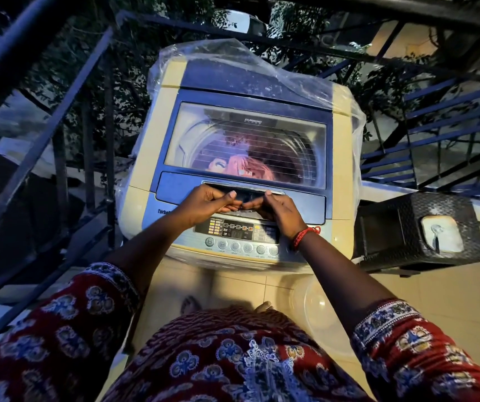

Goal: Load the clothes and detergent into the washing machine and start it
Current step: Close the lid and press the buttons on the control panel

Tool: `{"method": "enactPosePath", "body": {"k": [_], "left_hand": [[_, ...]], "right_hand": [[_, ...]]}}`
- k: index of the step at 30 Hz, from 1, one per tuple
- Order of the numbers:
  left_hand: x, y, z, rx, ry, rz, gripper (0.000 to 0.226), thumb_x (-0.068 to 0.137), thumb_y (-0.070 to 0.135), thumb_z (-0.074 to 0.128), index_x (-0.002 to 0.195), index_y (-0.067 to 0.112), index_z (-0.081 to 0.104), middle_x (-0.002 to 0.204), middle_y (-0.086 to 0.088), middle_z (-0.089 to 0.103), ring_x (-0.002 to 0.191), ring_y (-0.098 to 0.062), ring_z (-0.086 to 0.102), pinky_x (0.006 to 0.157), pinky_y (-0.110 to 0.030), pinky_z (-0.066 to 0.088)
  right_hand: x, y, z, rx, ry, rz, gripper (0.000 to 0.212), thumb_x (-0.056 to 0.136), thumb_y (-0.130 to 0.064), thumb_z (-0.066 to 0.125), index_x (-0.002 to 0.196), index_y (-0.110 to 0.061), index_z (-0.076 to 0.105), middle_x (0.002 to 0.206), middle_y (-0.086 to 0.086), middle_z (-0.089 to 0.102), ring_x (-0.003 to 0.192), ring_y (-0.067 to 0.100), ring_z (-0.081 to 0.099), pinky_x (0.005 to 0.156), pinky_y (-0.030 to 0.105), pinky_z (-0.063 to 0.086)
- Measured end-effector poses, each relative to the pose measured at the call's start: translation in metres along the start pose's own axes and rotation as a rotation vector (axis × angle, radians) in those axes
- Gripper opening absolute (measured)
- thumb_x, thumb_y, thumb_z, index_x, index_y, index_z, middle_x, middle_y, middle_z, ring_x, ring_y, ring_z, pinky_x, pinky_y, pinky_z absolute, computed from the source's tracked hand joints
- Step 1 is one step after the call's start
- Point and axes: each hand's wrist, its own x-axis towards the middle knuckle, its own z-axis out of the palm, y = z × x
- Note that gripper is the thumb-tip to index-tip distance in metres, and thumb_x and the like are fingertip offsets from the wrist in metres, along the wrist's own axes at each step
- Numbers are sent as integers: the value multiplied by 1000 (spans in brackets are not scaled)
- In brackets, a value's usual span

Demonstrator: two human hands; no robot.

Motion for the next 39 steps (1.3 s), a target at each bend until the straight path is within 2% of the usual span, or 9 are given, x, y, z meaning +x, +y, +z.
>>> {"method": "enactPosePath", "body": {"k": [3, 6, 11, 14, 20, 25, 28, 30, 39], "left_hand": [[0, 1, 1, -20, -14, 2, 43, 76, 51, 63, 88, 12, 75, 94, -12, 76, 91, -24, 73, 92, -53, 53], [1, 1, 1, -25, -17, 3, 43, 77, 49, 63, 90, 10, 75, 95, -14, 75, 91, -25, 73, 92, -52, 53], [1, -1, -1, 3, -20, 18, 43, 77, 51, 62, 90, 13, 75, 91, -12, 76, 89, -24, 73, 91, -54, 53], [1, 0, 0, -3, -18, 16, 41, 78, 50, 62, 90, 13, 75, 92, -12, 76, 89, -24, 73, 91, -53, 53], [1, 2, 0, -1, -20, 12, 37, 79, 47, 60, 87, 14, 75, 93, -12, 76, 90, -23, 73, 92, -52, 53], [4, -5, -2, -34, -28, 1, 51, 78, 56, 61, 92, 8, 75, 98, -14, 75, 94, -26, 72, 94, -54, 51], [4, -6, -1, -44, -37, 4, 51, 77, 57, 62, 91, 11, 76, 99, -15, 75, 95, -27, 72, 95, -55, 51], [4, -6, -1, -40, -37, 6, 52, 79, 54, 61, 94, 6, 74, 99, -16, 74, 95, -27, 72, 94, -54, 51], [4, -6, -3, -3, -38, 4, 46, 82, 51, 59, 91, 9, 75, 98, -13, 75, 95, -26, 72, 94, -56, 50]], "right_hand": [[0, -1, 0, 3, 4, 1, 47, 105, -19, 29, 91, -6, 72, 90, -2, 76, 94, 14, 69, 86, 19, 48], [0, 0, 0, 3, 6, 10, 47, 105, -19, 29, 93, -2, 71, 91, -1, 75, 95, 15, 69, 87, 19, 48], [2, 4, -2, -18, 18, -2, 47, 105, -21, 30, 95, -2, 72, 101, 16, 71, 99, 22, 68, 95, 28, 49], [2, 6, -3, -62, 25, -7, 47, 105, -25, 31, 96, -5, 73, 103, 15, 72, 101, 25, 68, 98, 33, 48], [1, 3, -2, -43, 21, -2, 47, 105, -21, 30, 97, 0, 71, 100, 14, 72, 98, 18, 68, 94, 26, 48], [1, 5, -2, -31, 29, 0, 48, 105, -19, 30, 99, 9, 69, 102, 18, 70, 95, 16, 69, 88, 21, 49], [1, 6, -2, -25, 28, 2, 49, 105, -22, 32, 98, 8, 70, 102, 19, 71, 99, 23, 68, 91, 24, 49], [2, 7, -2, -31, 29, 1, 50, 104, -23, 32, 98, 8, 70, 103, 19, 71, 101, 25, 68, 92, 26, 48], [2, 7, -3, -69, 30, -17, 48, 105, -18, 29, 99, 7, 69, 102, 19, 70, 96, 15, 68, 87, 19, 48]]}}
